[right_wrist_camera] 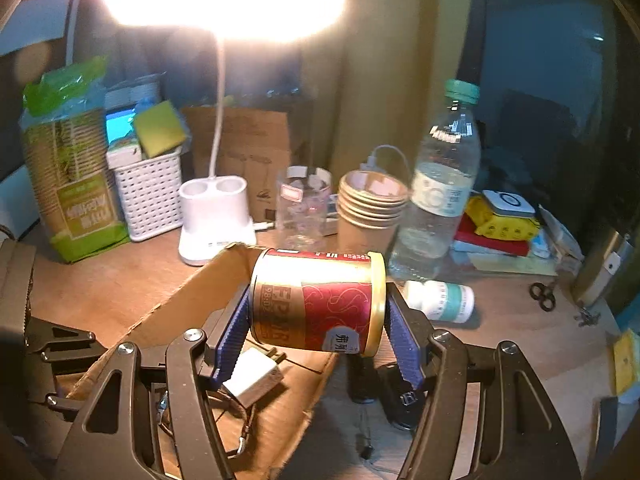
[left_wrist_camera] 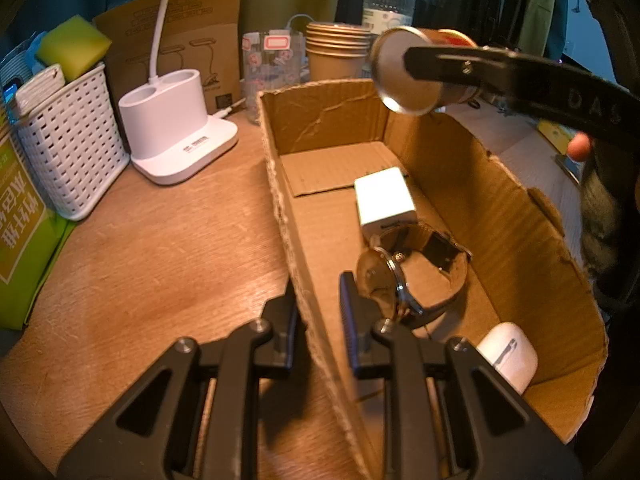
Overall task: Organize rigid objects
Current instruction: 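Carry the can over the box and lower it inside with the right gripper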
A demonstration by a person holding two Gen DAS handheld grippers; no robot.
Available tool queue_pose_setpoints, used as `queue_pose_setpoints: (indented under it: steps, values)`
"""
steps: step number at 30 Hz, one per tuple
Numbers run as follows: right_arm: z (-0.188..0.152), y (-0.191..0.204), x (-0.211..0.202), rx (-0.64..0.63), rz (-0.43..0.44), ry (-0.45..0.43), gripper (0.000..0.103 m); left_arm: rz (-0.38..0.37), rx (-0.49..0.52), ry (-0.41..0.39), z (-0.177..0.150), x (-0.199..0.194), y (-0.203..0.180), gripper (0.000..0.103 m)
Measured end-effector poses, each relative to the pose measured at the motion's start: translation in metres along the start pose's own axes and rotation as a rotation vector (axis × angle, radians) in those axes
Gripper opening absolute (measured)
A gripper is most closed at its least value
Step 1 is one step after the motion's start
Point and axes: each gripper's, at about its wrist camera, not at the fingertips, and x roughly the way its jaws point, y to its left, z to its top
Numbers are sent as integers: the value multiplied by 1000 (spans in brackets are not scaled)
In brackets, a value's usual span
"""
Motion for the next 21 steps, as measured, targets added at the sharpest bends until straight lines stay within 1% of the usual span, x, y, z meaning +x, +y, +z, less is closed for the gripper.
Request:
queue_pose_setpoints:
  steps: [10, 21]
  values:
    - [-5, 15, 17, -47, 44, 50, 67, 0, 0, 0, 0, 0, 0, 19]
    - [-9, 18, 23, -61, 30, 68, 67, 0, 1, 0, 0, 0, -2, 19]
